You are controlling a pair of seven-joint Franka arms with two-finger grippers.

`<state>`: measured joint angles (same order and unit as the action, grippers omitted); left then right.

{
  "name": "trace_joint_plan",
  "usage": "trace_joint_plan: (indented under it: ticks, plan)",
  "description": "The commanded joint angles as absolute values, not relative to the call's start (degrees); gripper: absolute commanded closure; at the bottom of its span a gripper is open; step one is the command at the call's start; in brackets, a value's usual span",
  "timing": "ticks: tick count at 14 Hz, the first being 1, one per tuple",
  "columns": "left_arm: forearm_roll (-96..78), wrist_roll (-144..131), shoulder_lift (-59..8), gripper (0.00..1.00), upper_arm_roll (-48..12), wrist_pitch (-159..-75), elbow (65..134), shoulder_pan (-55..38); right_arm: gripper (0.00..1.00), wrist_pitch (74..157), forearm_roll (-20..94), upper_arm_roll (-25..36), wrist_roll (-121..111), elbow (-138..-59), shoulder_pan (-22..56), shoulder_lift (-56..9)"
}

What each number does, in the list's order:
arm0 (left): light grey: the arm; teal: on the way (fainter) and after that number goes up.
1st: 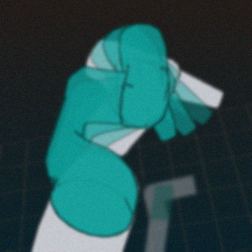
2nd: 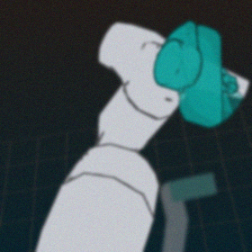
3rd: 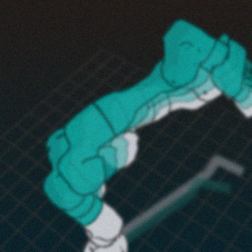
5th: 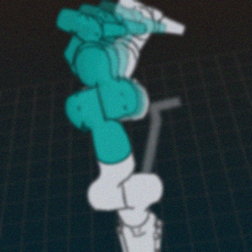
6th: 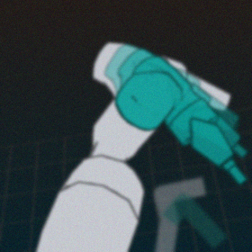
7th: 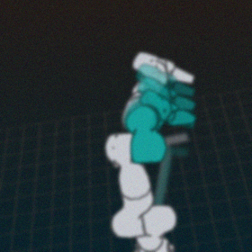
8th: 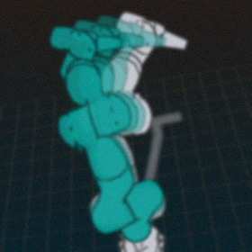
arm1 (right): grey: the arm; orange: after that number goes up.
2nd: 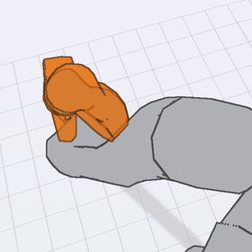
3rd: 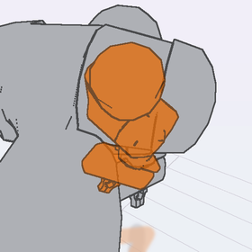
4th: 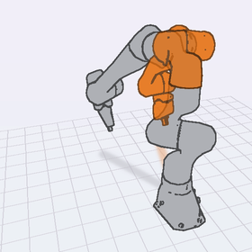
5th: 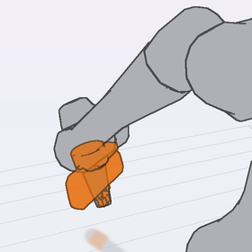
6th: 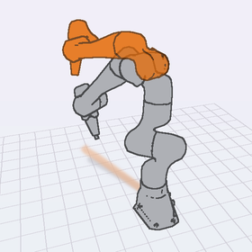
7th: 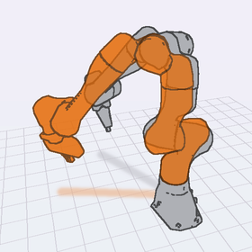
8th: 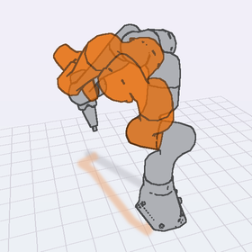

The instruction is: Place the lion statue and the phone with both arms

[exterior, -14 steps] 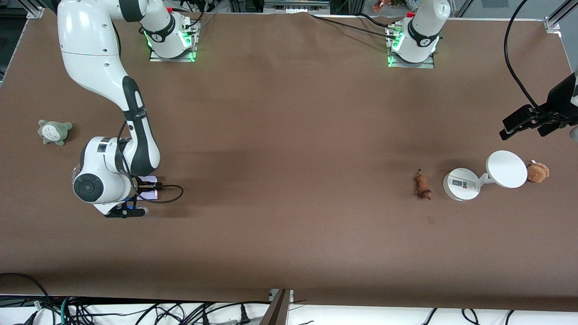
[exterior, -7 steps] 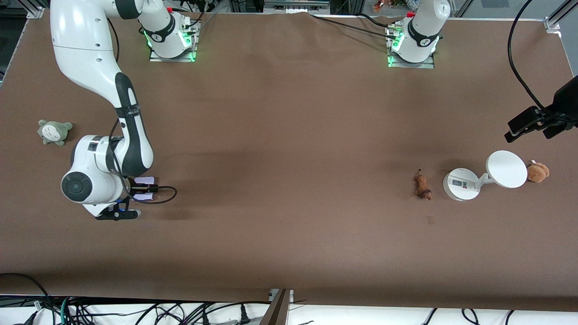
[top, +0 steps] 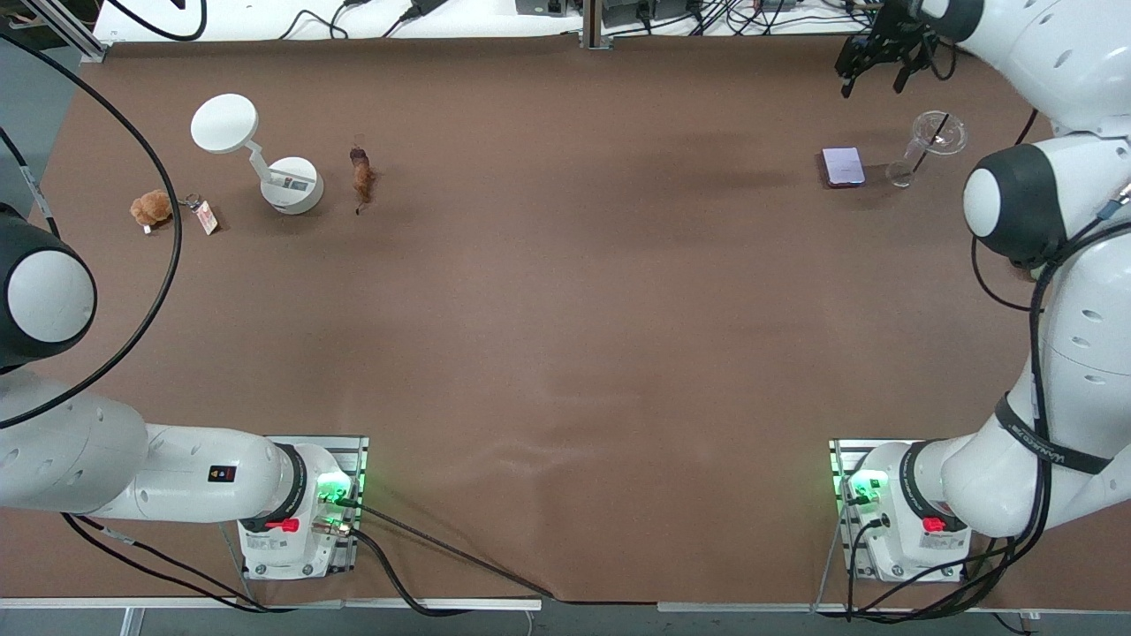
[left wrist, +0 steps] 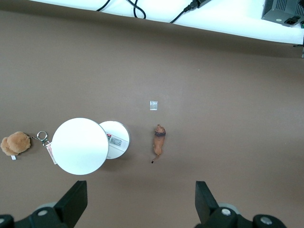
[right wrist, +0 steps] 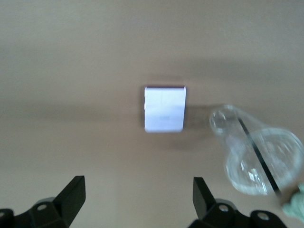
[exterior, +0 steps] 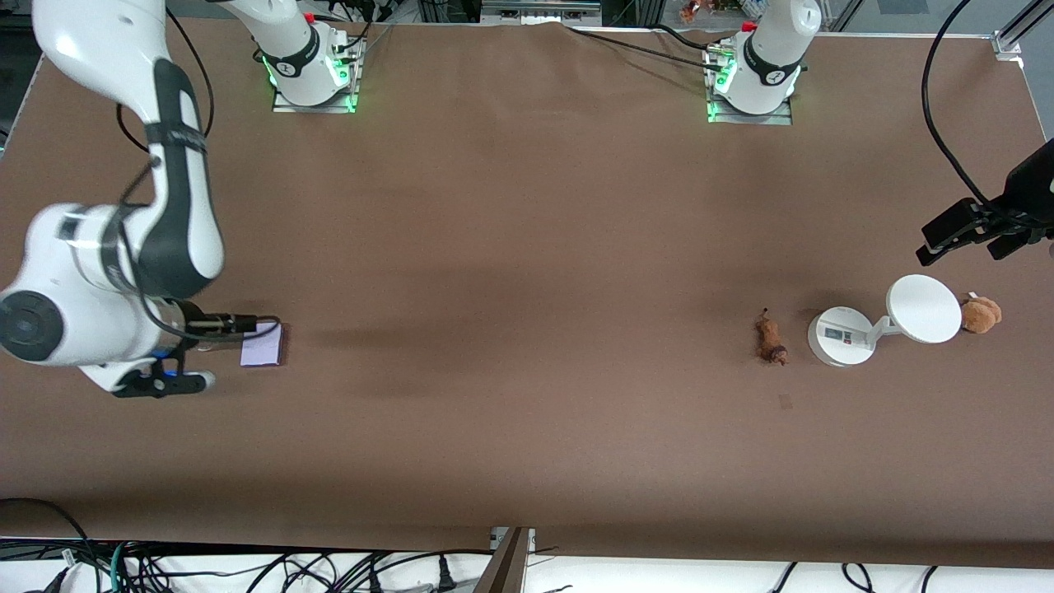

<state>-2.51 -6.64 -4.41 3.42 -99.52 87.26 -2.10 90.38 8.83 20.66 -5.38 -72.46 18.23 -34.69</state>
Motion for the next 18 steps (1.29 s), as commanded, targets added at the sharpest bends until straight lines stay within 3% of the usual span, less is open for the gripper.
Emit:
trace_joint_plan:
  ticks: [1, 3, 7, 11, 15, 18]
  plan:
    - [-1.9, -6.4, -5.4, 0.0, 3.5, -98.5, 85.3, -2.3, 0.0, 83.5, 8.0, 20.1, -6.2, -72.0, 18.2, -27.7]
    - [-2.0, -6.4, -5.4, 0.0, 3.5, -98.5, 85.3, -2.3, 0.0, 80.4, 7.5, 19.6, -6.0, -73.5, 17.9, -22.2]
    - [-2.2, -6.4, -5.3, 0.0, 3.5, -98.6, 85.3, -2.3, 0.0, 80.5, -1.6, 8.6, -6.0, -82.3, 14.0, -9.5]
    - [-1.9, -6.2, -5.3, 0.0, 3.5, -95.9, 85.3, -2.2, 0.0, 80.7, -1.3, 7.6, -6.1, -87.1, 9.9, -0.8]
    - [1.2, -5.9, -5.4, 0.0, 3.5, -91.7, 85.3, -2.4, 0.0, 79.0, -2.8, 3.6, -6.0, -88.7, 7.8, 2.1]
    - [1.1, -5.9, -5.4, 0.0, 3.4, -90.5, 85.3, -2.5, 0.0, 78.6, -2.7, 3.7, -6.5, -87.7, 7.1, 0.5]
